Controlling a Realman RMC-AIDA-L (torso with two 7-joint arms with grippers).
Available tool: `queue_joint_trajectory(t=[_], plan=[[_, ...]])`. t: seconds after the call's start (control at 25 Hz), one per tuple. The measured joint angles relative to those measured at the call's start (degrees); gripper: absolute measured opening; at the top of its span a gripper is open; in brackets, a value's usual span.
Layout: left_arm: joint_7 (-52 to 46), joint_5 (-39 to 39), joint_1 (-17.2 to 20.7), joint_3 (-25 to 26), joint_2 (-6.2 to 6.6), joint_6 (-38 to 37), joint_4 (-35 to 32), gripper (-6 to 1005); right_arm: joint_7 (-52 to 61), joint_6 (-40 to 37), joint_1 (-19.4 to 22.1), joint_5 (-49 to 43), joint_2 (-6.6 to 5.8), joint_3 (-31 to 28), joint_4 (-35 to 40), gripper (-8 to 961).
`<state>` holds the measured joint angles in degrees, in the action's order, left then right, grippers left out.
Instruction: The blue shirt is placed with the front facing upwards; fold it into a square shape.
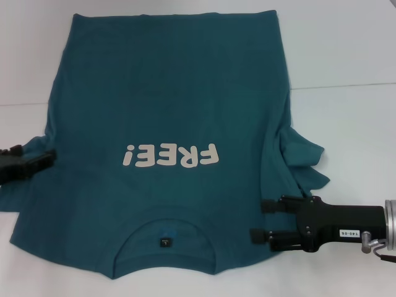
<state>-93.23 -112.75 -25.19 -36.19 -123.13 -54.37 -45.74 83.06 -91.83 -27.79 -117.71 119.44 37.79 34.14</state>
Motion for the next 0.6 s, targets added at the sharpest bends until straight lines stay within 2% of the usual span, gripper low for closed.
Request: queue_joint_trajectory(t=[0.6], plan=[[-0.3, -2.5, -0.2, -0.2, -0.31, 8.6, 0.6, 777, 0.4, 0.8, -0.1, 0.0, 0.09, -0.1, -0.9, 923]])
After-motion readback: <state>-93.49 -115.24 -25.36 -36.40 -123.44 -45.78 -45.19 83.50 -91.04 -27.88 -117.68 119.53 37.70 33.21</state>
